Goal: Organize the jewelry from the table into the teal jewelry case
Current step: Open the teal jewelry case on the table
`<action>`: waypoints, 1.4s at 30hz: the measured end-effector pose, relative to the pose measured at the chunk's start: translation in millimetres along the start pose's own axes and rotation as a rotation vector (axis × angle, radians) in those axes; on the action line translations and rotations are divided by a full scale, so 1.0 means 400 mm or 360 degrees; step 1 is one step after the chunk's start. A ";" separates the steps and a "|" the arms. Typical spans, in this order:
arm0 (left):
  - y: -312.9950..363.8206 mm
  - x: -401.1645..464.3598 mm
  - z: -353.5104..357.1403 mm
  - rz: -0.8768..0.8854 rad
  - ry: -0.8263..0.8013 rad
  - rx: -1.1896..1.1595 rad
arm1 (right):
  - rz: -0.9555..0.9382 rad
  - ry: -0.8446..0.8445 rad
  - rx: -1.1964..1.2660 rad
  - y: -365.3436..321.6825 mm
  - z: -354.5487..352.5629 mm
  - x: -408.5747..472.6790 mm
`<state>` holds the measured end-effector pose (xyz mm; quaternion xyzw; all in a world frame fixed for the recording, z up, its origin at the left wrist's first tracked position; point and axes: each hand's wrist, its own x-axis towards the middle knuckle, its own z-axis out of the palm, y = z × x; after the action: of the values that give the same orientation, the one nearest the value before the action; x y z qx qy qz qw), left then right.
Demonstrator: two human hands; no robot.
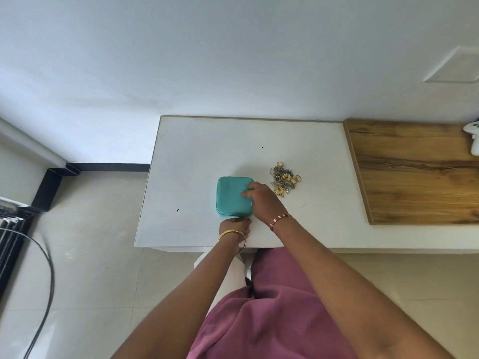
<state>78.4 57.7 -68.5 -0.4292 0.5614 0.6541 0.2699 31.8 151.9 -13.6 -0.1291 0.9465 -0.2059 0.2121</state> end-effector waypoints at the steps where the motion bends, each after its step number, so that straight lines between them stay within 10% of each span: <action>1: -0.002 0.004 0.001 0.0041 0.0028 0.0052 | 0.0001 0.0000 0.0006 0.000 0.001 -0.001; 20: 0.046 -0.035 -0.125 0.0934 0.0412 0.1697 | -0.0106 -0.0081 -0.0304 0.000 -0.003 -0.014; 42: 0.292 0.091 -0.116 0.1139 0.0524 0.1887 | -0.0262 -0.0091 -0.0397 0.019 0.000 -0.021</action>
<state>-24.9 -18.1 -41.3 -0.0925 0.9626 0.2138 0.1382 38.1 161.4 -13.8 -0.2376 0.9445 -0.0998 0.2038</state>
